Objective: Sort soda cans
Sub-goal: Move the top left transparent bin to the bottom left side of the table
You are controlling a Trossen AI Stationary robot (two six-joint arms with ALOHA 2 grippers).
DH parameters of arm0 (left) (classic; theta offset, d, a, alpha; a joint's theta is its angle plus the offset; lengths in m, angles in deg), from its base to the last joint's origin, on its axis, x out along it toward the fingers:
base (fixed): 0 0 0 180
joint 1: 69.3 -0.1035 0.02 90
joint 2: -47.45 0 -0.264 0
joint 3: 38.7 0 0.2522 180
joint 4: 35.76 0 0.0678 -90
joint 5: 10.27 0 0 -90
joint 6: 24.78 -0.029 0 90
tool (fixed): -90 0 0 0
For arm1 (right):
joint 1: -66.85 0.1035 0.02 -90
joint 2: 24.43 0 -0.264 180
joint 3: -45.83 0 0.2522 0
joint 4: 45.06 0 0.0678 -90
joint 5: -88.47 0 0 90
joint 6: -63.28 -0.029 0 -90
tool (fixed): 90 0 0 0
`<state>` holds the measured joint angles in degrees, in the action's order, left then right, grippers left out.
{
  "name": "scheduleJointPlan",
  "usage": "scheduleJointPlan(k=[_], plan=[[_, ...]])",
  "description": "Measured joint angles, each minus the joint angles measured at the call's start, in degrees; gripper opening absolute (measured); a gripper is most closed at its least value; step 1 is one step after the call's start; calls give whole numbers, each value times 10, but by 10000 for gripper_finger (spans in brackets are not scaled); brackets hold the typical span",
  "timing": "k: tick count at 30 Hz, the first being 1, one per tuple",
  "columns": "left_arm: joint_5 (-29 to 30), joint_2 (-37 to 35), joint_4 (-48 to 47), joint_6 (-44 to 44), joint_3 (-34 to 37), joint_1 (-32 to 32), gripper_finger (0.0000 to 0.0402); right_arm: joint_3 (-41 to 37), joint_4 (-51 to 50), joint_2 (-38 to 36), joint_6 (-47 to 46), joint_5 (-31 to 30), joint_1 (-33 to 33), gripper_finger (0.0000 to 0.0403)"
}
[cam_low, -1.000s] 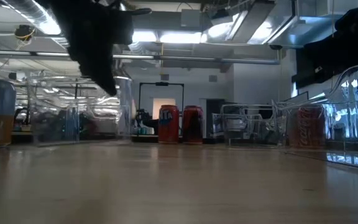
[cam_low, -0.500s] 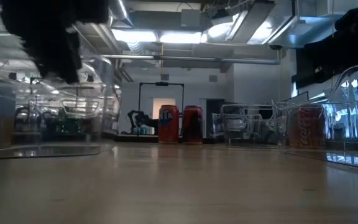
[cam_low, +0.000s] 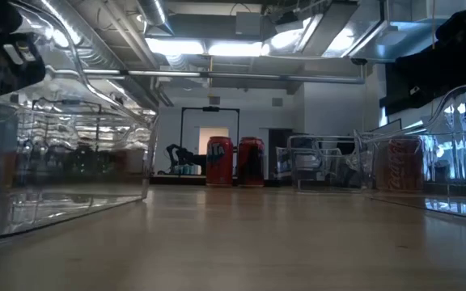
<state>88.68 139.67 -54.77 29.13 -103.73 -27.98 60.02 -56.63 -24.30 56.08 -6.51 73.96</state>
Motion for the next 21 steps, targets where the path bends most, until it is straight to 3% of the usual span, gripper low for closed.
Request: scheduleJointPlan(k=[10,16,21], plan=[[0,-1,14,-1,1,-17,43,0,-2,0,0,-2,0,49],[-15,-3,1,-1,2,-47,111,0,-1,0,0,-4,0,49],[-111,-15,-3,-4,2,-79,161,0,-1,0,0,-4,0,49]])
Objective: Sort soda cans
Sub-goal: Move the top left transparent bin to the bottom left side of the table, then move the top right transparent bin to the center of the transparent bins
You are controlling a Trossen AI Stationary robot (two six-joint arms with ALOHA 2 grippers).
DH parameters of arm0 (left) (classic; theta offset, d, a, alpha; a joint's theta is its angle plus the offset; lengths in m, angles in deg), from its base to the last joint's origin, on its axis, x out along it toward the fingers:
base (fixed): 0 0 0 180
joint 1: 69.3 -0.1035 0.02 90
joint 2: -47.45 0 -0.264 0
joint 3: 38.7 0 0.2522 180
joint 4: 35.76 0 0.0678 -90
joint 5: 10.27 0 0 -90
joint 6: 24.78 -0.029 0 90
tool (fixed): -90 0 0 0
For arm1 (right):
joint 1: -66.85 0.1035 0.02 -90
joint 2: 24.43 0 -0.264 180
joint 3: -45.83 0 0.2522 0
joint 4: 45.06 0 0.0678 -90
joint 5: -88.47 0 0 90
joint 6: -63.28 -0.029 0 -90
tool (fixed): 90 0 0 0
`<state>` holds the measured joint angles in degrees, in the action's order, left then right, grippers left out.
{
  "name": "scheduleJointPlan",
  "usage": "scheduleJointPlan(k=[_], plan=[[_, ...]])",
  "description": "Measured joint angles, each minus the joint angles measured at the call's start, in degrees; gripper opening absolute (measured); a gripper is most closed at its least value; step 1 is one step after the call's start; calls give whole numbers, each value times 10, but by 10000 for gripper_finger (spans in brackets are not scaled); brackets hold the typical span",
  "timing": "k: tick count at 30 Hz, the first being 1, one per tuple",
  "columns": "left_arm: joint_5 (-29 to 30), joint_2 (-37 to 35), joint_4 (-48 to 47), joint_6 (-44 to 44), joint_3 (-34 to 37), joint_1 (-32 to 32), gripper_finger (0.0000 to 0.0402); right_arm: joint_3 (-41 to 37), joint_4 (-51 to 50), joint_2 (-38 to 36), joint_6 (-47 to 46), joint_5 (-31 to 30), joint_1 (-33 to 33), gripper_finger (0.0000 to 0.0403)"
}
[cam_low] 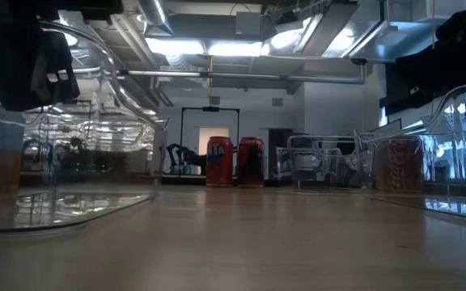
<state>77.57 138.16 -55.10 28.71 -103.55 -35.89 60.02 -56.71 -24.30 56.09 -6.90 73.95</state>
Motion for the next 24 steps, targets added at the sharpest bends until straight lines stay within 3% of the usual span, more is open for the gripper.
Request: scheduleJointPlan(k=[3,8,11,16,21,24], plan=[[-58,-25,-3,-6,0,-26,174,0,0,0,0,0,0,49],[-56,-89,-40,-82,0,-52,175,0,1,0,0,0,0,49],[-14,-134,-70,-144,0,-69,169,0,2,0,0,0,0,49],[119,-188,-79,-297,0,-95,163,0,2,0,0,0,0,49],[221,-195,-75,-439,0,-124,163,0,2,0,0,0,0,49],[240,-186,-63,-491,0,-158,163,0,2,0,0,0,0,49]])
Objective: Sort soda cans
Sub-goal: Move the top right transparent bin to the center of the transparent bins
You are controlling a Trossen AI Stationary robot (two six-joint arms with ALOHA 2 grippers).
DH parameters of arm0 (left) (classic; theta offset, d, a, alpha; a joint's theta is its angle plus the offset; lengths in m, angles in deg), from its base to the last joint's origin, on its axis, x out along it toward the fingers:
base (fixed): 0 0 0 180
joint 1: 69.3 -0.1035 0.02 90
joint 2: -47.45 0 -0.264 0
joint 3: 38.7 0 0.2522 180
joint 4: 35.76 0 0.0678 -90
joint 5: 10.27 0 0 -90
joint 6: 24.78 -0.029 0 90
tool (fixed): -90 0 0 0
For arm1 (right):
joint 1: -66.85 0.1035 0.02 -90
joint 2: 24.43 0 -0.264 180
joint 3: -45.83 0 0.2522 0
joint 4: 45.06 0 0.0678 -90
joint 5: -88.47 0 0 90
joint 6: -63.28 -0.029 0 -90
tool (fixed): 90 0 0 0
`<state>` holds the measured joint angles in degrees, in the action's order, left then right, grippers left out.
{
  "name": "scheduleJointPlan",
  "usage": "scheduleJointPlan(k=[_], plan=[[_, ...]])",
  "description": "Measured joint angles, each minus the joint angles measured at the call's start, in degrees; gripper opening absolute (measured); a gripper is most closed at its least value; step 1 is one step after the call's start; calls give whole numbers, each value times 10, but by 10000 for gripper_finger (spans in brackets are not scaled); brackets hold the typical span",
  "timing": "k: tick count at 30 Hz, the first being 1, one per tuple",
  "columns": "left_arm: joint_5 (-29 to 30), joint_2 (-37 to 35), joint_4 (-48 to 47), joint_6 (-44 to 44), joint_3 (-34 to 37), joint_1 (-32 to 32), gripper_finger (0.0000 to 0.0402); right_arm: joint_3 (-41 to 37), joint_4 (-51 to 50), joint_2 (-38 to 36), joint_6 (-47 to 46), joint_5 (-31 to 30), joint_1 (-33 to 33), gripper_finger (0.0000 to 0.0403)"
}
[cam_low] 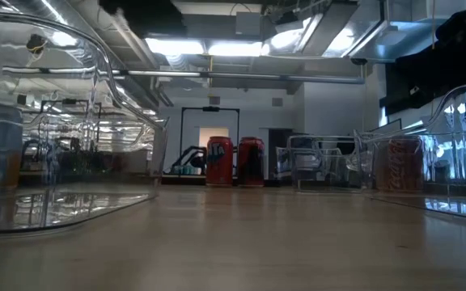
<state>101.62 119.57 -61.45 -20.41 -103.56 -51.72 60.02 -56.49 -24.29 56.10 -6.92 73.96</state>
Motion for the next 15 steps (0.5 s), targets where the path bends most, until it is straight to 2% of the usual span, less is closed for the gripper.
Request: scheduleJointPlan(k=[6,12,15], plan=[[-2,27,66,-82,1,-77,164,0,0,0,0,0,0,49],[-101,64,158,-93,23,-150,164,0,1,0,0,0,0,49],[-119,73,227,-91,64,-170,164,0,4,0,0,-2,0,49]])
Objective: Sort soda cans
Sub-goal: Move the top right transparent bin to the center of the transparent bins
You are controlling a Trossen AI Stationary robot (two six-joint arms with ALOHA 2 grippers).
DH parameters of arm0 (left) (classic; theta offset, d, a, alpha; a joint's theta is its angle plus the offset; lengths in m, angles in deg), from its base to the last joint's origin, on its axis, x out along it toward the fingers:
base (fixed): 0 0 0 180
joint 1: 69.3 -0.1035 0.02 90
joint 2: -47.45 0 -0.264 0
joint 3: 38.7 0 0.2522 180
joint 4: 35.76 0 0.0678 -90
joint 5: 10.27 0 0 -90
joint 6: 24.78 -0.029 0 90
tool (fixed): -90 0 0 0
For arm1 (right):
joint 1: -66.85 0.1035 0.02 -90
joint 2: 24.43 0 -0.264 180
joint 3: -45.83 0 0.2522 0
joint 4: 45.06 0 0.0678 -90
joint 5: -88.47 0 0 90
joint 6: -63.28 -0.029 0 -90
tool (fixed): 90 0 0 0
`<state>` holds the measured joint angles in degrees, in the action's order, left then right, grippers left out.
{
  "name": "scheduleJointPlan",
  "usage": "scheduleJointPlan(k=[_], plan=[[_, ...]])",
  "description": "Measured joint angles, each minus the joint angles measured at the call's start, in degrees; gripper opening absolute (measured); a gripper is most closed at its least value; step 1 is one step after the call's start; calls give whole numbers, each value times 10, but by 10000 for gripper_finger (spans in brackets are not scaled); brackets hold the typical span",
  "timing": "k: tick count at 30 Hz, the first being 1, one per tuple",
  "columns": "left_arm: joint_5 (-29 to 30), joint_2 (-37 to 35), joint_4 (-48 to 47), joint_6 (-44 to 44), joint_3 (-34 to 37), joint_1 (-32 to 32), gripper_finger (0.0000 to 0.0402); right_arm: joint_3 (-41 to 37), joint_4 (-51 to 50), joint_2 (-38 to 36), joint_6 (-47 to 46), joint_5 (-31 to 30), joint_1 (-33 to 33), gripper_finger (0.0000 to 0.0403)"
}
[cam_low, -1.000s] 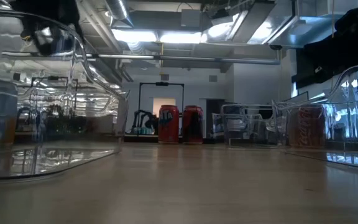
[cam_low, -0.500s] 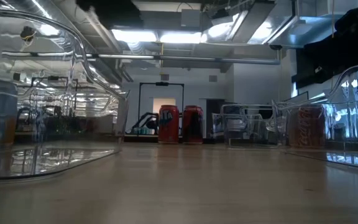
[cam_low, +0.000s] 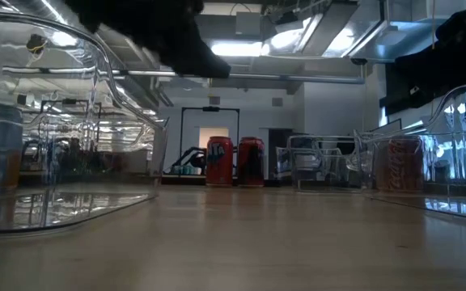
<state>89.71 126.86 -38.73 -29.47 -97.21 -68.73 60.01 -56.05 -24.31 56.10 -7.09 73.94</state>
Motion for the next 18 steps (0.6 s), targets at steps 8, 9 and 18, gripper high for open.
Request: scheduleJointPlan(k=[8,9,18], plan=[[0,-2,277,12,121,-18,164,0,10,0,-38,5,0,49],[-2,-2,296,13,133,-18,164,1,18,0,-51,3,0,49],[3,-2,406,62,210,-17,164,63,92,39,38,-125,0,49]])
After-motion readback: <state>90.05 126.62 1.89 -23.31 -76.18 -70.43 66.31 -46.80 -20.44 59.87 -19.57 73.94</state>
